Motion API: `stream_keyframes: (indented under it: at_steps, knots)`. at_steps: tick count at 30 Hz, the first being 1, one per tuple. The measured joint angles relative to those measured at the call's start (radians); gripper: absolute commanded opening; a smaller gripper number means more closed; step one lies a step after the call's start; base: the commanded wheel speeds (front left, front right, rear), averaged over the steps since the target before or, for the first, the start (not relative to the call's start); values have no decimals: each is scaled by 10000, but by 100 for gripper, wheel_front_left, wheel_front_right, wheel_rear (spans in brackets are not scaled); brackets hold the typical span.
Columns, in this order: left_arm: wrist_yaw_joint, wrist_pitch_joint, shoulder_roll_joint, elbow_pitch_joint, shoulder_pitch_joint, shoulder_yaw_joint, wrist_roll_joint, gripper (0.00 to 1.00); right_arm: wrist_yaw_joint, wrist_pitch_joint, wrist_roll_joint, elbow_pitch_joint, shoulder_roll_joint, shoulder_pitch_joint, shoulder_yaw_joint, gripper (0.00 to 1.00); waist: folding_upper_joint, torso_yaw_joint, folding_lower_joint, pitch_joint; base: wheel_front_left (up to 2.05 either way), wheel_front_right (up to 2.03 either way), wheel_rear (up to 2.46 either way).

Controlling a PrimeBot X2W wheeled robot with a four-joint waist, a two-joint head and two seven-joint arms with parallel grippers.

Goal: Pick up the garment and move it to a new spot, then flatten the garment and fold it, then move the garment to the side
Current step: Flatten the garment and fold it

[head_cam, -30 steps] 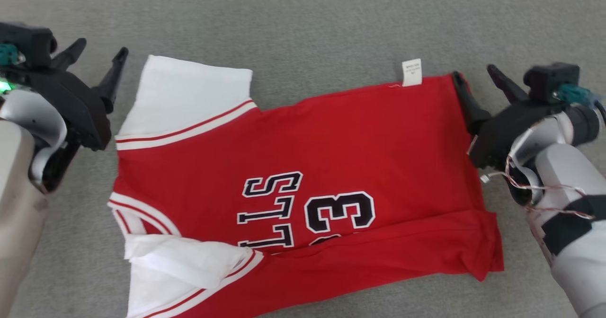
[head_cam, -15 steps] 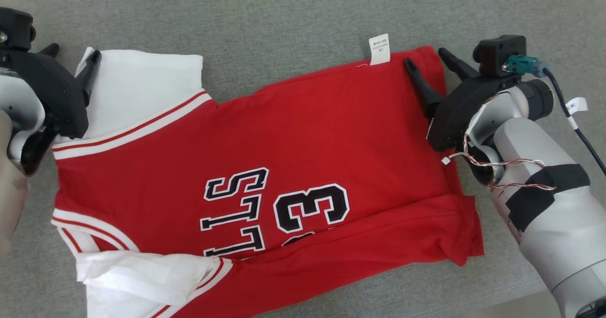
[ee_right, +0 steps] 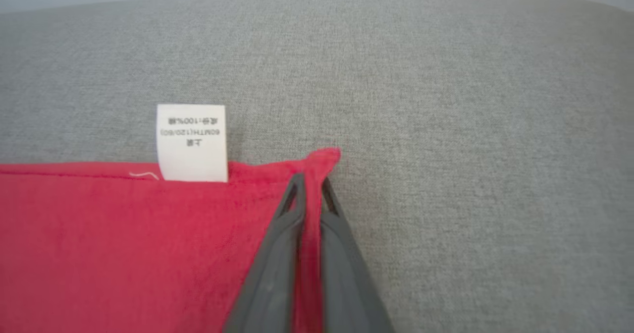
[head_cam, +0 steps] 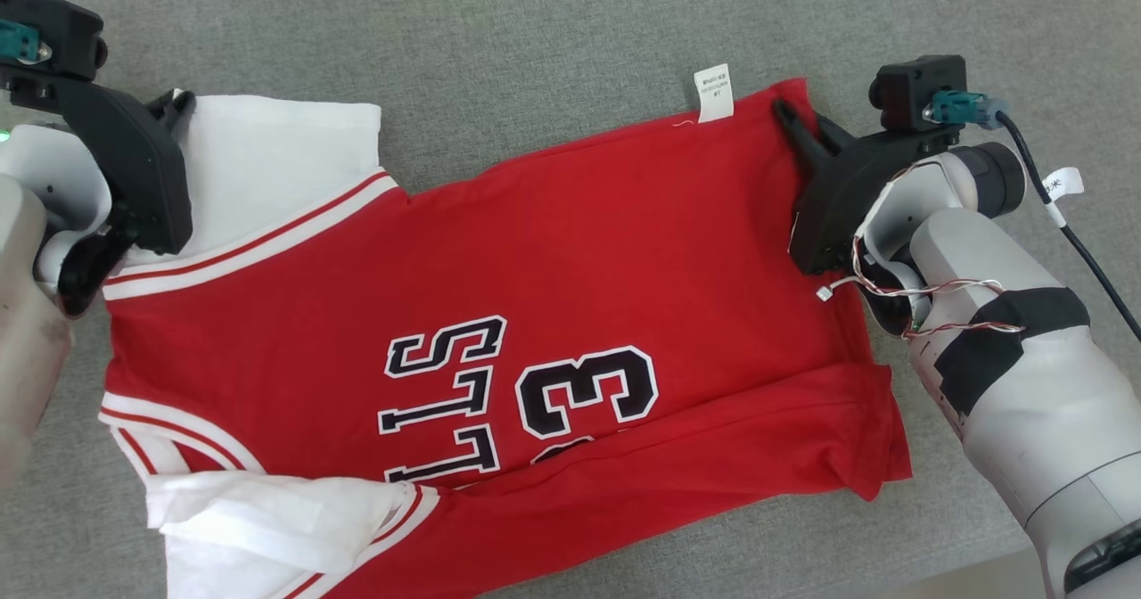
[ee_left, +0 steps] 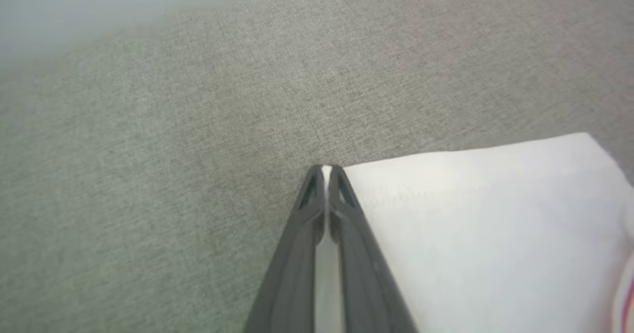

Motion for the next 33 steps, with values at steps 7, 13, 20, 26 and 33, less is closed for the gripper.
stream_keyframes:
  at_steps: [7, 13, 20, 26, 33]
  knots:
    - [4, -1407, -58, -148, 72, -10, -493, 0, 0, -836, 167, 612, -119, 26, 111, 0, 0, 207, 0, -382, 0, 0, 0]
    - [4, -2884, 12, -1114, 764, -115, -821, 0, 0, -1760, 328, 671, -445, 561, 408, 0, 0, 560, -1, -813, 0, 0, 0]
    - [107, -4224, 232, -2539, 2112, 15, -959, 0, 0, -2422, 349, 631, -961, 1239, 587, 0, 0, 1101, -1, -1311, 0, 0, 0]
    - [746, -4661, 372, -4529, 3540, 368, -961, 0, 0, -2545, 268, 50, -1331, 1827, 215, 0, -1, 1502, -1, -1753, 0, 0, 0]
    - [1808, -4752, 481, -6876, 5672, 947, -543, 0, 0, -2554, -407, -1260, -1689, 3219, -920, 0, -1, 1819, -2, -2172, 0, 0, 0]
